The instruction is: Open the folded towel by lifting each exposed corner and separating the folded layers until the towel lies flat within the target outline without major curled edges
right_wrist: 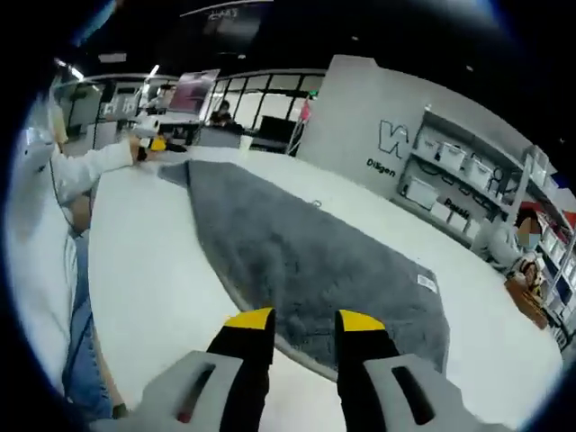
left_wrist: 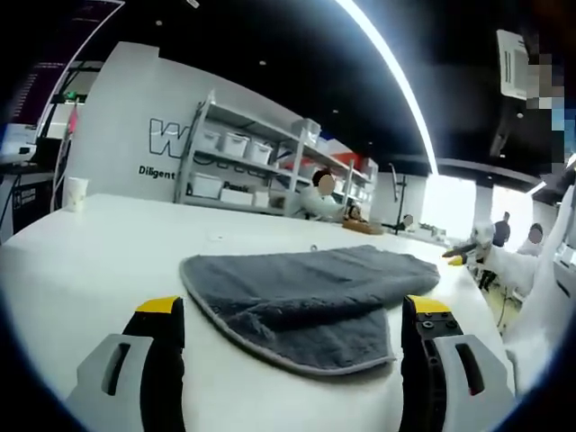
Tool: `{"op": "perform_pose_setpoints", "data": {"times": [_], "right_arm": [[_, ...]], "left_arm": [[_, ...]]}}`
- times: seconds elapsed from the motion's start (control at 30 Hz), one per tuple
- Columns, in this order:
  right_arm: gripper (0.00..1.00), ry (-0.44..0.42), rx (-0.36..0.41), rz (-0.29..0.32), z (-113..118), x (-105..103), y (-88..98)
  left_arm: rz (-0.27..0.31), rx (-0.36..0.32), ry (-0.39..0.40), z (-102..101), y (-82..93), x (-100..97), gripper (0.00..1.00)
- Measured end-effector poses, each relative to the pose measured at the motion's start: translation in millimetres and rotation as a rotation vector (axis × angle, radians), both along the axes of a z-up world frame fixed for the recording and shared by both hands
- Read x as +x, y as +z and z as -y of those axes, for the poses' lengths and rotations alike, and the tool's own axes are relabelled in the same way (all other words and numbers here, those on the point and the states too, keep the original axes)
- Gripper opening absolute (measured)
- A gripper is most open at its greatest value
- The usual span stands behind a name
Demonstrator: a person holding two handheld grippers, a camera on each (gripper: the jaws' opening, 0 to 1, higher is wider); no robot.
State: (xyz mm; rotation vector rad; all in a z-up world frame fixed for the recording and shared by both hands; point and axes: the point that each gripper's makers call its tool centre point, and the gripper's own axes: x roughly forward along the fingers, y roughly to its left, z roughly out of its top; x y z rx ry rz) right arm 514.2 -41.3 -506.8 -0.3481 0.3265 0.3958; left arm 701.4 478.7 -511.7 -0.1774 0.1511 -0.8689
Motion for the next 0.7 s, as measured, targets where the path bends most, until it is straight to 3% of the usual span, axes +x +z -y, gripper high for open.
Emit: {"op": "perform_pose_setpoints", "data": {"times": [0.13, 0.3, 0.5, 0.7], "right_arm": [[0.46, -0.036, 0.026, 0.036, 11.6, -0.8, 2.7], [0.66, -0.085, 0.104, 0.056, 19.7, -0.1, 0.9], [0.85, -0.116, 0.148, 0.071, 27.3, 0.6, -3.0], [0.96, -0.13, 0.187, 0.09, 32.2, -2.9, -5.4]], "left_arm": [[-0.008, 0.001, 0.006, -0.9, -2.0, -0.1, 0.99], [-0.007, 0.056, 0.025, -1.0, -9.1, -0.7, 0.99], [-0.024, 0.121, 0.03, 3.4, -22.7, -3.5, 0.99], [-0.02, 0.158, 0.054, 6.7, -26.7, -17.0, 0.97]]}}
